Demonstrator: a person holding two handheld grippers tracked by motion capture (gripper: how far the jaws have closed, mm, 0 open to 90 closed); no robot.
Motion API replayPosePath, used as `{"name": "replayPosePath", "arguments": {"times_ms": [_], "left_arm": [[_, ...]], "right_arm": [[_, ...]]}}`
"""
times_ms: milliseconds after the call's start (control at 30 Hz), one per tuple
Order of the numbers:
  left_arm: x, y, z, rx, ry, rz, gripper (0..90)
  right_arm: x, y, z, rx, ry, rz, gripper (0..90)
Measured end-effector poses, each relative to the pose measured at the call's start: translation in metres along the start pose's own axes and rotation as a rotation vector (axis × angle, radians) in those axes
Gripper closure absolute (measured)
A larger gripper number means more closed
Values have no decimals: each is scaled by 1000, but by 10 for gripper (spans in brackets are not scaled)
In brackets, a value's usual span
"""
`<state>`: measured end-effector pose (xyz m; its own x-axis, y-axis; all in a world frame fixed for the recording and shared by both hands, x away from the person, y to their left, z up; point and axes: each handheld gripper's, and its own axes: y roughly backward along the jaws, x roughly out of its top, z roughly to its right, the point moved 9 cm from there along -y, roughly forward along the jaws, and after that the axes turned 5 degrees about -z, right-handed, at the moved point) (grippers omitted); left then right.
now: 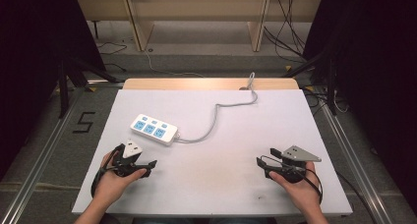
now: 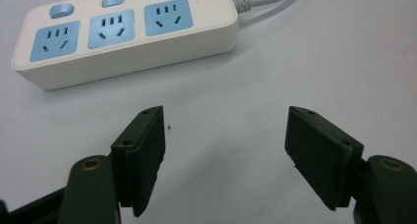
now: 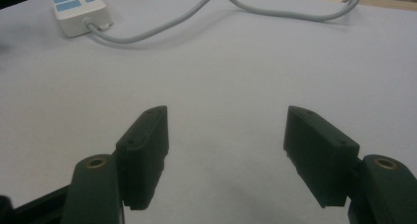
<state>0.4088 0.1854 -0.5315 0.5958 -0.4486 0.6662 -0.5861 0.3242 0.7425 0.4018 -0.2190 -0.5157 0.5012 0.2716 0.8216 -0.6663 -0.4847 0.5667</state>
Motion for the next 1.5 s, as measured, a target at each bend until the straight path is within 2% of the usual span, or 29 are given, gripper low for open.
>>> {"name": "replayPosePath", "arguments": {"times_ms": [167, 200, 233, 267, 300, 333, 367, 400, 433, 467, 500, 633, 767, 867, 1000, 1200, 1500], "left_arm": [[1, 1, 1, 1, 0, 8, 347], [2, 2, 1, 1, 0, 8, 408], [2, 2, 2, 1, 1, 9, 408], [2, 3, 2, 0, 3, 7, 486], [3, 4, 3, 1, 3, 3, 531], [3, 4, 4, 6, 2, 1, 531], [3, 5, 4, 7, -11, -4, 587], [4, 6, 5, 11, -7, -1, 714], [5, 7, 4, 19, -2, -5, 800], [6, 8, 3, 29, -6, -8, 800], [7, 8, 2, 37, -6, -14, 893], [11, 7, 3, 31, 16, -28, 896], [16, 3, 5, 23, 11, -38, 896], [24, 2, 2, 26, 18, -46, 896], [34, -3, -4, 18, 47, -53, 896], [46, -9, -12, 20, 55, -65, 896], [64, -16, -17, 27, 34, -80, 896]], "right_arm": [[0, 0, 1, -2, -1, 0, 345], [-1, 0, 1, -4, 3, -4, 345], [-1, 0, 1, -4, 3, -4, 345], [-1, -1, 0, -2, 6, -9, 345], [0, -1, -1, -3, 10, -8, 345], [0, -1, -1, -3, 10, -8, 345], [0, -1, -1, -4, 10, -8, 345], [1, -1, -2, -2, 13, -6, 345], [1, -1, -2, -2, 13, -4, 345], [1, -1, -2, -2, 13, -4, 345], [1, -1, -2, -4, 11, -3, 346], [1, 0, -2, -6, 2, 0, 347], [2, 0, -2, -6, 8, 2, 347], [2, -1, -3, -7, 10, 1, 346], [3, -1, -4, -4, 15, 3, 346], [2, -2, -7, -3, 15, -3, 346], [1, -3, -6, -2, 11, -6, 346]]}}
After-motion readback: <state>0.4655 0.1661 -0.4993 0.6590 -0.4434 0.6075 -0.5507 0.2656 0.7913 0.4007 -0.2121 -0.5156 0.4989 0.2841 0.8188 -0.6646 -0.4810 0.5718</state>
